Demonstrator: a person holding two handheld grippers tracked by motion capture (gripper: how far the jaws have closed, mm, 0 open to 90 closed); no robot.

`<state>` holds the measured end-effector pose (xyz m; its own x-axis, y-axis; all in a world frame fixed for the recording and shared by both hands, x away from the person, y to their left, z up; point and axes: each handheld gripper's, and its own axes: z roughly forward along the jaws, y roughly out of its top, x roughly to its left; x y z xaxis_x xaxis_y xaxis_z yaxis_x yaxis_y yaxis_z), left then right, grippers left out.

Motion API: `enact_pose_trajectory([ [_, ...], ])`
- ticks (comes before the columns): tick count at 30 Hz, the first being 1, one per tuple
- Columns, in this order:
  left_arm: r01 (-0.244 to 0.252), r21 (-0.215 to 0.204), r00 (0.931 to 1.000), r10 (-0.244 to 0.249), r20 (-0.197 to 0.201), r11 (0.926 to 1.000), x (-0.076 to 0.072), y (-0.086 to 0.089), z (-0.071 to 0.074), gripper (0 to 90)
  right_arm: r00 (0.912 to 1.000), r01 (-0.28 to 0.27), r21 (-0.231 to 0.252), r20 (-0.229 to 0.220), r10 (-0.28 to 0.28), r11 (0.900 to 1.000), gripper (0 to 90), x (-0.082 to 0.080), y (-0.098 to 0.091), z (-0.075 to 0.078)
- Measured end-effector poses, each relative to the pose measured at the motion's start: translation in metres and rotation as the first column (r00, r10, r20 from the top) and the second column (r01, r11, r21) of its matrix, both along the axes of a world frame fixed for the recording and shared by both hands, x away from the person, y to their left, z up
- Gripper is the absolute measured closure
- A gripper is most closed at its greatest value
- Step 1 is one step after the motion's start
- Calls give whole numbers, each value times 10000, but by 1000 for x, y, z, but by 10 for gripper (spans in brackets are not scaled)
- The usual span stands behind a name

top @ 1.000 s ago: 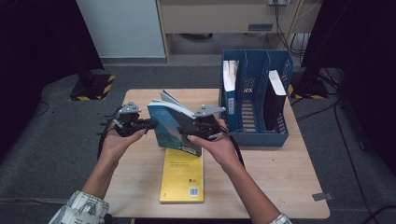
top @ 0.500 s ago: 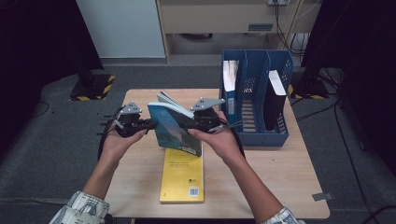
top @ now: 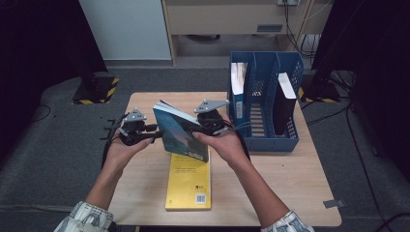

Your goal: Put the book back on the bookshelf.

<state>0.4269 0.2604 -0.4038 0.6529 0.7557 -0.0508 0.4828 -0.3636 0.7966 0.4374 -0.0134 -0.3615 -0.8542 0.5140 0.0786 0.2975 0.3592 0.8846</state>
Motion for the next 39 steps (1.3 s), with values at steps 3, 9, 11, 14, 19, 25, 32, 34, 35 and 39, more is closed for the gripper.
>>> enact_pose_trajectory([
  [3, -144, 133, 9998, 146, -100, 9998, -6, 2, -16, 430, 10000, 69, -8, -52, -69, 10000, 718, 2, 0, 1],
  [9, -651, 512, 9974, 665, -279, 9966, -17, 6, -54, 246, 9990, 293, 149, -331, -288, 9995, 725, 9, -3, 1],
  [11, -822, 681, 9953, 854, -459, 9943, -17, 8, -67, 202, 9982, 401, 187, -460, -392, 9990, 730, 11, -3, 2],
  [14, -1024, 842, 9906, 1094, -826, 9912, -17, 11, -82, 141, 9964, 614, 216, -603, -600, 9979, 733, 15, -3, 2],
  [19, -1151, 928, 9864, 1249, -1069, 9890, -16, 17, -91, 84, 9925, 889, 319, -867, -859, 9955, 734, 21, -5, 3],
  [25, -1241, 1150, 9809, 1394, -1357, 9856, -16, 22, -103, 83, 9815, 1351, 307, -1407, -1295, 9904, 736, 31, -3, 6],
  [32, -1307, 1350, 9755, 1517, -1592, 9822, -16, 29, -110, 83, 9670, 1724, 398, -1974, -1614, 9842, 736, 37, 0, 10],
  [34, -1300, 1421, 9746, 1528, -1639, 9813, -16, 29, -111, 83, 9637, 1783, 488, -2105, -1644, 9828, 737, 38, -1, 12],
  [35, -1239, 1566, 9744, 1499, -1676, 9799, -16, 28, -112, 83, 9606, 1803, 589, -2253, -1629, 9818, 737, 37, -4, 15],
  [39, -1182, 1732, 9742, 1479, -1704, 9778, -15, 28, -114, 82, 9582, 1880, 700, -2323, -1673, 9797, 737, 33, -10, 22],
])
